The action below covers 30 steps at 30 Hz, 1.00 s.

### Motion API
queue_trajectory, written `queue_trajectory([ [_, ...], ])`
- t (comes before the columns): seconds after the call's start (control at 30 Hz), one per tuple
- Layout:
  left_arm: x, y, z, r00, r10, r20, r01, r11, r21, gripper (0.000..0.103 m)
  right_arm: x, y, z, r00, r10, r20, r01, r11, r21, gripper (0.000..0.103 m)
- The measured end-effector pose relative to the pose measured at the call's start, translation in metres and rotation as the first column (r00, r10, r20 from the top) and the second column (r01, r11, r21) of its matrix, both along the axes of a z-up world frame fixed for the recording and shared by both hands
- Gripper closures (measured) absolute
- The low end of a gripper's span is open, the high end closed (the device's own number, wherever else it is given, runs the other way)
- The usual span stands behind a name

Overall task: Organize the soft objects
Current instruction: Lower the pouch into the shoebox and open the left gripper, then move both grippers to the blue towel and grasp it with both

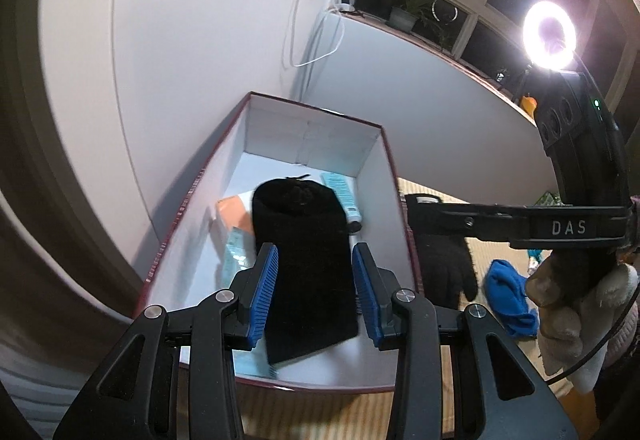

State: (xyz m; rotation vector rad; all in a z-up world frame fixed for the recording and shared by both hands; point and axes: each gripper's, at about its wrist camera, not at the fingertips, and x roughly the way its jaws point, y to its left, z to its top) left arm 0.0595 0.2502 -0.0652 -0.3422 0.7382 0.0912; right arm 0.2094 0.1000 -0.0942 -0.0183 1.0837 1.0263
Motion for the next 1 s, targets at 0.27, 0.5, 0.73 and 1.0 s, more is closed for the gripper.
queue_trajectory([
  [0.27, -0.011, -0.048, 0.010, 0.996, -0.085, 0.025, 0.084, 0.996, 0.038, 0.065, -0.014, -0.073, 0.014, 0.993, -0.038, 0.114, 0.043, 0.998, -0.042, 0.046],
  [0.5, -0.012, -0.096, 0.004, 0.983, -0.181, 0.024, 0.181, 0.983, 0.010, 0.049, -0.011, -0.176, 0.019, 0.971, -0.204, 0.123, 0.202, 0.979, 0.030, 0.042],
  [0.73, -0.005, -0.149, -0.017, 0.960, -0.280, -0.008, 0.279, 0.958, -0.058, 0.049, -0.005, -0.265, 0.009, 0.928, -0.351, 0.124, 0.349, 0.936, 0.036, 0.029],
  [1.0, 0.017, -0.209, -0.042, 0.918, -0.394, -0.055, 0.387, 0.916, -0.100, 0.049, 0.002, -0.335, -0.037, 0.893, -0.449, -0.026, 0.448, 0.894, -0.022, 0.029],
])
